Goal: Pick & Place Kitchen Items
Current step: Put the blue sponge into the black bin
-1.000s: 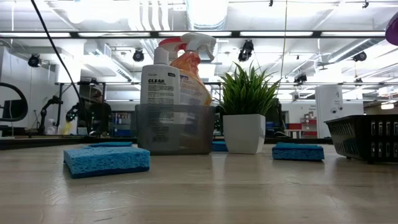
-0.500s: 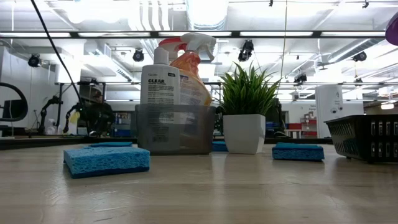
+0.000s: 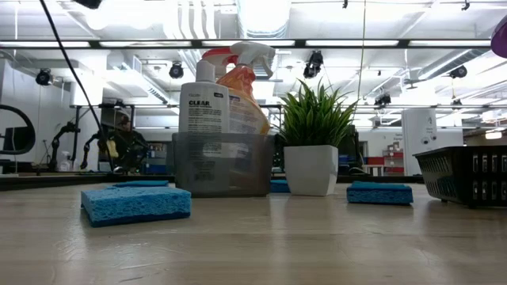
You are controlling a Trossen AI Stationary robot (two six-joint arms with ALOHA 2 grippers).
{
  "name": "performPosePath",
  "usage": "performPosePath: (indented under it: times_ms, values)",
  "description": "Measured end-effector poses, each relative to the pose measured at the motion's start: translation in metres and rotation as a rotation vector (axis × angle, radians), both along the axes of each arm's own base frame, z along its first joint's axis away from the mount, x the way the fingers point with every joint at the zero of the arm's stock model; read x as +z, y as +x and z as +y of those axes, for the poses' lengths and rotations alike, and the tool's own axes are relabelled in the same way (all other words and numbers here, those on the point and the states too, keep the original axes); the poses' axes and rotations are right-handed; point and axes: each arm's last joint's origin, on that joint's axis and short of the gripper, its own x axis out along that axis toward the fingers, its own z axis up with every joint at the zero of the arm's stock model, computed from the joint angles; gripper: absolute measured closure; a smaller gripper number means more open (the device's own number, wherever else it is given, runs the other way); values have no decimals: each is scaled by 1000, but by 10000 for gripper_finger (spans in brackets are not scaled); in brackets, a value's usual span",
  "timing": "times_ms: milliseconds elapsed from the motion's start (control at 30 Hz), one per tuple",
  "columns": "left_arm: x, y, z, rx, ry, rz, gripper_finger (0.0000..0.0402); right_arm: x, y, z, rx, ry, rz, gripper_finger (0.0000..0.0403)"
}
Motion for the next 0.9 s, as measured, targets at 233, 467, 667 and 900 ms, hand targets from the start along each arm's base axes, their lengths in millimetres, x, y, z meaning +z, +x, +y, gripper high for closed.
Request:
performPosePath:
  times_ms: [233, 467, 667, 900]
  values:
    - [-25, 5, 0, 55, 46, 122, 310, 0, 4, 3, 39, -5, -27, 250]
    - [-44, 12, 8, 168, 49, 229, 298, 0, 5, 2, 36, -3, -30, 251]
    - [-71, 21, 7, 163, 155, 299, 213, 0, 6, 2, 34, -1, -32, 251]
    - [-93, 28, 5, 96, 291, 348, 113, 0, 5, 2, 35, -1, -31, 251]
